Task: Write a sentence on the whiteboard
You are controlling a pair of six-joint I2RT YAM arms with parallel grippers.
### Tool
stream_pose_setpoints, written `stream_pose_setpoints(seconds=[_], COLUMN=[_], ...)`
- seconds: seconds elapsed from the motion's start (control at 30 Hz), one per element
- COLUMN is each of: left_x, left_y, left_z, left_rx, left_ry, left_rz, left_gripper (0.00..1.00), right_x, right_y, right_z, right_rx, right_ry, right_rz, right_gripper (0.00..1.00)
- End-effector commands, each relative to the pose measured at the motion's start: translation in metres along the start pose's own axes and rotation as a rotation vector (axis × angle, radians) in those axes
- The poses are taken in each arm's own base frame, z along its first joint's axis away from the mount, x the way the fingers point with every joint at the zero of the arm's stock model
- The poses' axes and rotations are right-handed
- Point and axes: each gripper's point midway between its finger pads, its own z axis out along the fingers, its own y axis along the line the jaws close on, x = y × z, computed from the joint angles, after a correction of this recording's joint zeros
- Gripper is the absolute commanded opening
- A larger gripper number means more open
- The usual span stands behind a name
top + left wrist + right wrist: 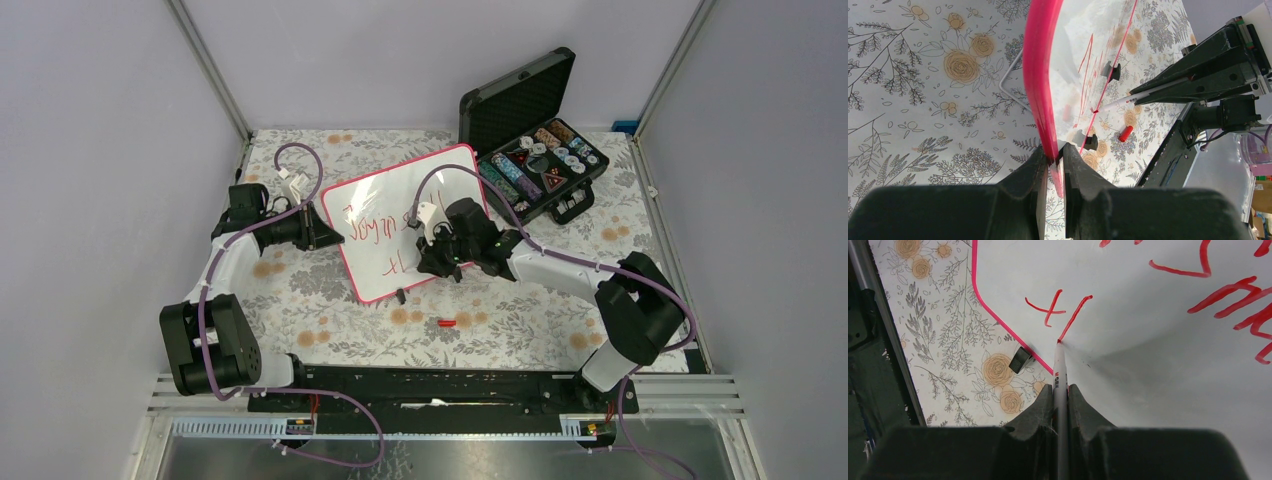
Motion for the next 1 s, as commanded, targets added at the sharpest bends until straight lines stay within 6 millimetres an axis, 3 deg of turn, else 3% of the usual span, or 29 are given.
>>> stream_pose_setpoints(seconds=[0.0, 0.2, 0.4, 0.97], left_x=[-0.013, -0.013, -0.012, -0.012], left_y=[0.007, 0.007, 0.008, 0.008], left_z=[-0.003, -0.002, -0.002, -0.002], left_rx=[-0.039, -0.039, -0.038, -0.039], left_ry=[-0.029, -0.027, -0.025, -0.024], left_rz=[0.088, 0.086, 0.083, 0.082], left_gripper=[0.00, 0.00, 0.00, 0.00], right_x=[-0.040, -0.054, -0.055, -0.014], right_y=[-0.011, -0.026, -0.035, -0.019], right_z=[-0.006, -0.010, -0.013, -0.013], right_rx=[0.054, 0.084, 0.099, 0.041], right_ry=[-0.096, -0.125, -0.127, -0.055], right_rz=[-0.031, -0.019, -0.007, 0.022], right_gripper=[0.00, 0.00, 0.00, 0.00])
